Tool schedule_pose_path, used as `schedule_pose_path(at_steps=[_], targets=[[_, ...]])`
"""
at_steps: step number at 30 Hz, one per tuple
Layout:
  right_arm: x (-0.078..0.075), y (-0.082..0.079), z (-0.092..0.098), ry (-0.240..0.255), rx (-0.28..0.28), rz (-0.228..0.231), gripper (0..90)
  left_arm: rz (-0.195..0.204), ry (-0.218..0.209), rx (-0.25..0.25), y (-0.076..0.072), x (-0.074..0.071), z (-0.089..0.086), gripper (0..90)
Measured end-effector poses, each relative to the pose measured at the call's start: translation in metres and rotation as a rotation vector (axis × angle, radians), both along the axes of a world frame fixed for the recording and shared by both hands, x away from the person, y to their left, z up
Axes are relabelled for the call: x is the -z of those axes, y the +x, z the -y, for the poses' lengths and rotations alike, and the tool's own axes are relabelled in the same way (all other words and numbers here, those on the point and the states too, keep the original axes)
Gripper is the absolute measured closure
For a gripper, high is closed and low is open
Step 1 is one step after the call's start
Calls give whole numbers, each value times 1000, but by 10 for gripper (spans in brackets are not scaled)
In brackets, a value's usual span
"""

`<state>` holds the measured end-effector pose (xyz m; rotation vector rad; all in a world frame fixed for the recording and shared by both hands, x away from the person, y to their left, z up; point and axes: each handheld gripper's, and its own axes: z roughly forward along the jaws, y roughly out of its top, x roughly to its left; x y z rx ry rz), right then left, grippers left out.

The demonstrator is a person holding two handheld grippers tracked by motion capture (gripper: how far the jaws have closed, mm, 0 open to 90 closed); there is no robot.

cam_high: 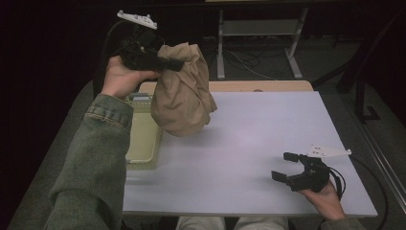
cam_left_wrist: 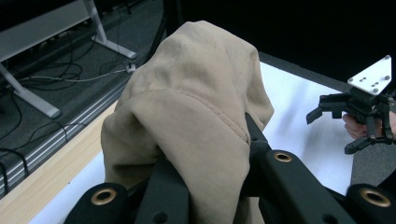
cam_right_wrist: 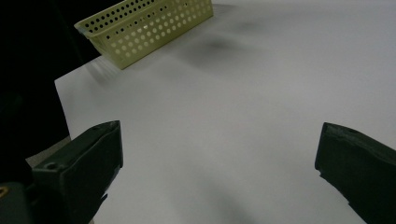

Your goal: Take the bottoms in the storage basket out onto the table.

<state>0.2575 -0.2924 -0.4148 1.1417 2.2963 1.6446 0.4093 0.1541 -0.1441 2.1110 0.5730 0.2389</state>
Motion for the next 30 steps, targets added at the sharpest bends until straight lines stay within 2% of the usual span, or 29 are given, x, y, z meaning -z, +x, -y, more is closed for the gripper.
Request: schedule_pose_path(at_steps=[5,11,23,30], targets=[[0,0,1,-9,-9,13,6,-6,0,13,3,5,7,766],[0,-1,1,-3,-6,-1,7,-24,10,36,9,14,16,766],[0,-1,2,1,-4,6,7,-58,25,58,25,39,32,766],[0,-1,3,-3,-7,4,6,-87,15,63,31,53,44,765]])
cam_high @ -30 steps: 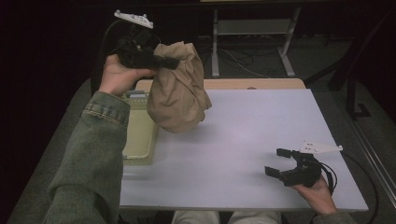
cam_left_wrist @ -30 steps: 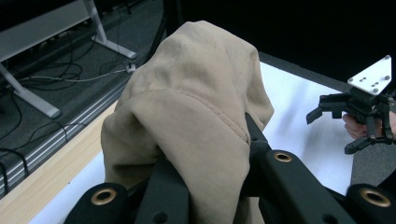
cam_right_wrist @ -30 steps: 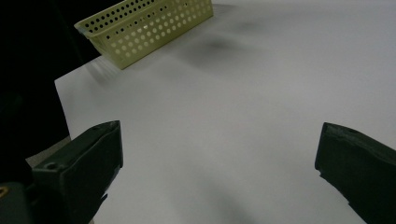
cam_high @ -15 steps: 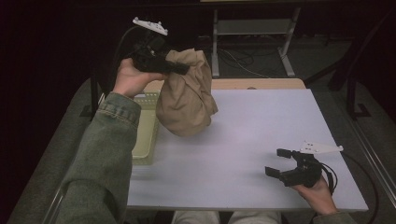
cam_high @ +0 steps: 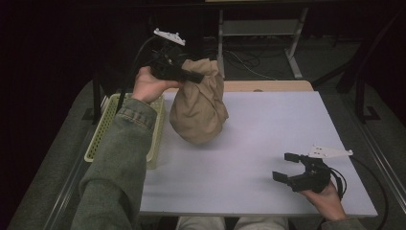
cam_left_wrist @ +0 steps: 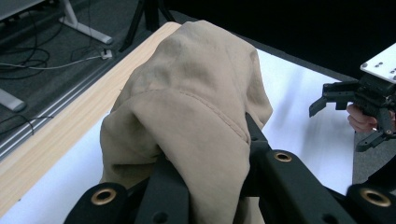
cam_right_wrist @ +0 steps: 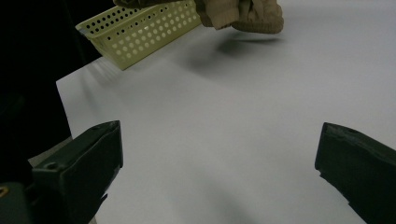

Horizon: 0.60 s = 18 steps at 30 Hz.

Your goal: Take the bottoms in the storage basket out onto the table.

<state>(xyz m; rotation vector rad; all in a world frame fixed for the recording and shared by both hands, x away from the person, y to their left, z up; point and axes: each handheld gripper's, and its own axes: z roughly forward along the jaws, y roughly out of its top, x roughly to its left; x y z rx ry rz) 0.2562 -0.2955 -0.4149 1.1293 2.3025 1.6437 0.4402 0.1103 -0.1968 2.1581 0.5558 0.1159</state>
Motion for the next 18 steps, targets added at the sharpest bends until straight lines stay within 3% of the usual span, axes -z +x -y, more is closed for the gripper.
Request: schedule_pose_path(at_steps=[2,18], targets=[[0,0,0,2,0,-4,6,-13,-2,2,1,4,5,765],[0,-2,0,-1,-7,0,6,-4,-2,50,6,27,32,764]])
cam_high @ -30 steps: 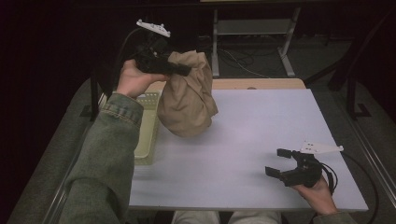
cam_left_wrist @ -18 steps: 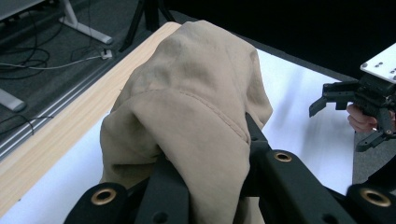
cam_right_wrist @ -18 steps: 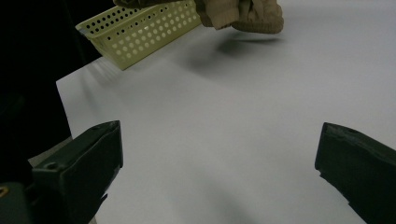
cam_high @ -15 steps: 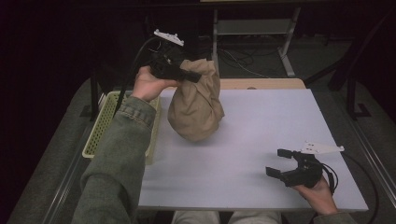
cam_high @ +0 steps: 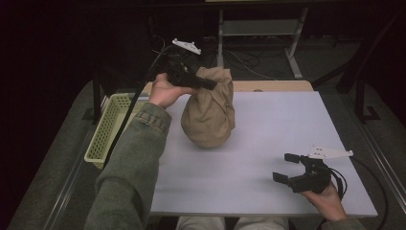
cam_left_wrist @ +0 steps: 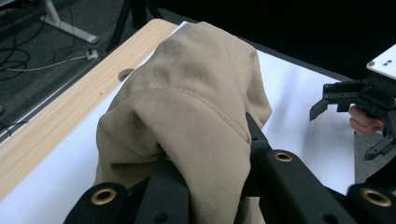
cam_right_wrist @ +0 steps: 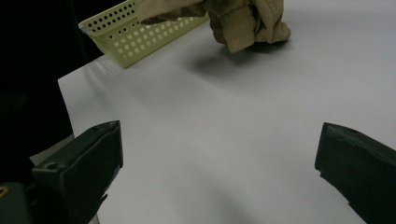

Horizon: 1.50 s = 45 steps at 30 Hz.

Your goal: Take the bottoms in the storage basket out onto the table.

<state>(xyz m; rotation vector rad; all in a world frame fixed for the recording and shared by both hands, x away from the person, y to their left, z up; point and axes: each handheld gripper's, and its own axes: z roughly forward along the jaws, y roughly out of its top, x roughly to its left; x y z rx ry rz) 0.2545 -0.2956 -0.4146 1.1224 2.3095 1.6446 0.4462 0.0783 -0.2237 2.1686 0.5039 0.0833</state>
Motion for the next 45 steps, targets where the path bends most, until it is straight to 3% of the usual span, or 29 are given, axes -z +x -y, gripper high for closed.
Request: schedule_pose_path(at_steps=[12,18,26,30,37,45], targets=[[0,0,3,7,14,2,6,-15,15,63,-2,24,29,763],[0,0,3,8,13,2,6,-24,-1,83,-4,34,41,762],[0,0,3,9,16,3,7,-43,11,109,-6,52,56,761],[0,0,4,7,16,4,6,-49,47,131,-6,60,61,761],[0,0,4,8,19,4,6,-77,45,144,-10,77,73,759],[0,0,5,7,18,4,6,-77,67,171,-15,91,83,755]])
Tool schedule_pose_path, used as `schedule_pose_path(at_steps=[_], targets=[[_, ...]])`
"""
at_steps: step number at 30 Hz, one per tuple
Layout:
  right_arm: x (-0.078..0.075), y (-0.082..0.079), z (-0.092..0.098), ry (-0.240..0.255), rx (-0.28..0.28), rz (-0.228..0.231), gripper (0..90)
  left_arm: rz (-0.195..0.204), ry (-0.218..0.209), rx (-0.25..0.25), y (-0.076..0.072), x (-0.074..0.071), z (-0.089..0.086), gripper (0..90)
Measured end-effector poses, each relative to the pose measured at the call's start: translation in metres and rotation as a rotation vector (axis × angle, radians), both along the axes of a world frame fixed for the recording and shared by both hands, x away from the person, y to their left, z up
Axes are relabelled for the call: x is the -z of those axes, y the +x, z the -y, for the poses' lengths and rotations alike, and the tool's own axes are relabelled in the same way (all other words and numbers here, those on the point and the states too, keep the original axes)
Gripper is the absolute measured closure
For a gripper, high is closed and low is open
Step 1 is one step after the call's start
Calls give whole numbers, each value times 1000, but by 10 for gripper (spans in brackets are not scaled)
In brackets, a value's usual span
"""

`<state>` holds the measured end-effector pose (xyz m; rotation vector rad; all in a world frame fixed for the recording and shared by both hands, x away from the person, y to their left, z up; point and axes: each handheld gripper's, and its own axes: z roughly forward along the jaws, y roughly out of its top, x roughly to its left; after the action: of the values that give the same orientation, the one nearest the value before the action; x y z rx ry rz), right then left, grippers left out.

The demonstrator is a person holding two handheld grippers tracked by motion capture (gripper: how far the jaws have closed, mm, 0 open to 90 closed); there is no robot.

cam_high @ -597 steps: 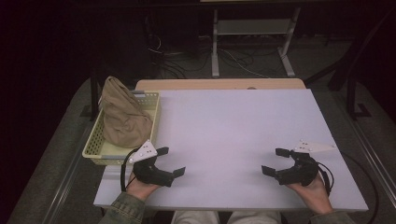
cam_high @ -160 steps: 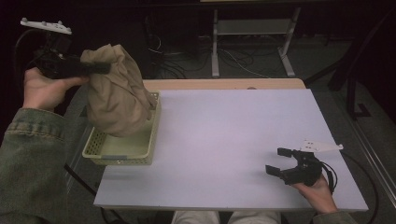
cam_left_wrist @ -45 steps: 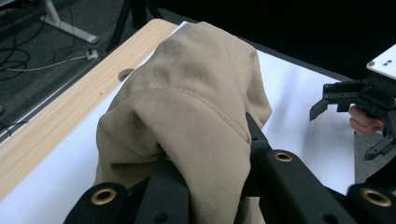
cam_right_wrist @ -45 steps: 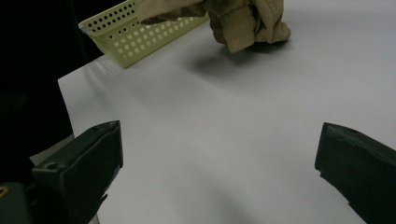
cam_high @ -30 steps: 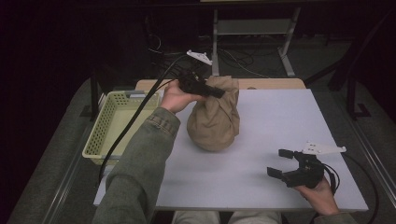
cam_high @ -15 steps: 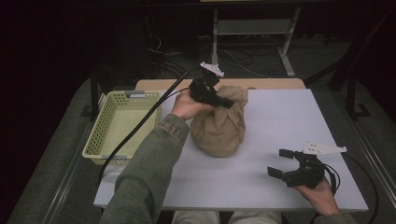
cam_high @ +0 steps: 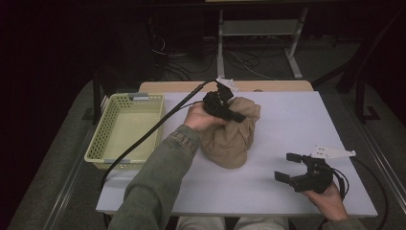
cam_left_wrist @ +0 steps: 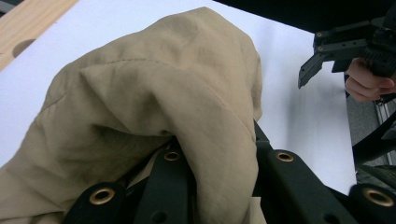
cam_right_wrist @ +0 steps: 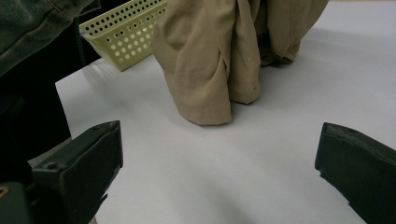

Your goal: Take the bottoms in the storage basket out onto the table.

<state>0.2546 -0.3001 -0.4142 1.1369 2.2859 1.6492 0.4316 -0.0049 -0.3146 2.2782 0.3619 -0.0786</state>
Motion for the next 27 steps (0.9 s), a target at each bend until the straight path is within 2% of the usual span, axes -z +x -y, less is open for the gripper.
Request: schedule_pose_path(at_steps=[12,17,27], targets=[[-1,0,2,2,15,10,6,-26,-1,28,-11,19,17,733],[-1,-1,4,5,27,5,6,-29,-18,30,-16,32,26,701],[-2,-1,6,4,32,11,7,-25,-1,36,-26,53,40,613]])
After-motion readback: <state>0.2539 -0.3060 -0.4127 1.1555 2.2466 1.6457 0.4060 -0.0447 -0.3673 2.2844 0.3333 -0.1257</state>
